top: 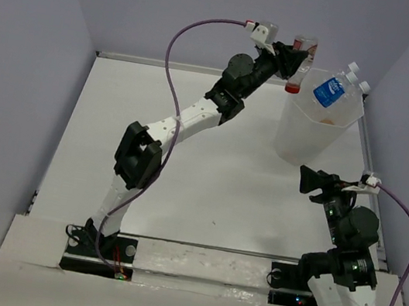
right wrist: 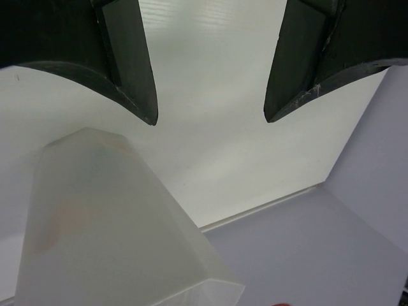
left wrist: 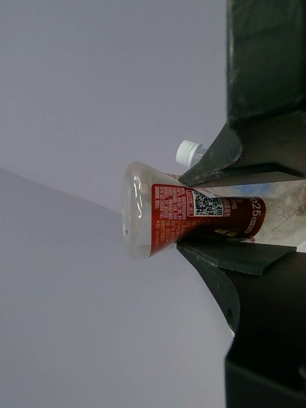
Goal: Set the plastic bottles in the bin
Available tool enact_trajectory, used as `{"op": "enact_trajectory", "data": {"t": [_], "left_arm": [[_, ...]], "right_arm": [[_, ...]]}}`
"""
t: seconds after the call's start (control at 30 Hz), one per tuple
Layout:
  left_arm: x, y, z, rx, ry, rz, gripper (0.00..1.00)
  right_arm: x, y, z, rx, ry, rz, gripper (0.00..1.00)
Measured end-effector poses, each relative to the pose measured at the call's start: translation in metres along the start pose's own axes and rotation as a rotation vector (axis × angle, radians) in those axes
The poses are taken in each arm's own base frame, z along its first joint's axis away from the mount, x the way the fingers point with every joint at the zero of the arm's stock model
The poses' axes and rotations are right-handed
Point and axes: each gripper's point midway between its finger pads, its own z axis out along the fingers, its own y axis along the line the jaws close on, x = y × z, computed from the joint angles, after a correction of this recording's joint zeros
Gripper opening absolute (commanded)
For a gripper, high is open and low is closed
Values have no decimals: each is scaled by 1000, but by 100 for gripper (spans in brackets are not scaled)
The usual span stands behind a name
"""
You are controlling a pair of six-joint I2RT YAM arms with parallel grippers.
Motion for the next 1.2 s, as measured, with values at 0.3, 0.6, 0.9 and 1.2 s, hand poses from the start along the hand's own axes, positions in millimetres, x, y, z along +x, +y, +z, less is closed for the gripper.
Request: {"op": "enact_trajectory", "data": {"t": [0.3, 0.6, 0.9, 1.2], "left_arm": [[24, -24, 50, 3, -148, -16, 0], [27, -35, 47, -76, -193, 109, 3], [74, 16, 35, -223, -99, 312, 40], [124, 15, 19, -227, 2, 415, 99]], "right_arm": [[23, 4, -3, -52, 74, 10, 73], [23, 11, -7, -90, 74, 12, 72], [21, 14, -12, -112, 54, 15, 72], [21, 13, -12, -111, 55, 15, 72]]}}
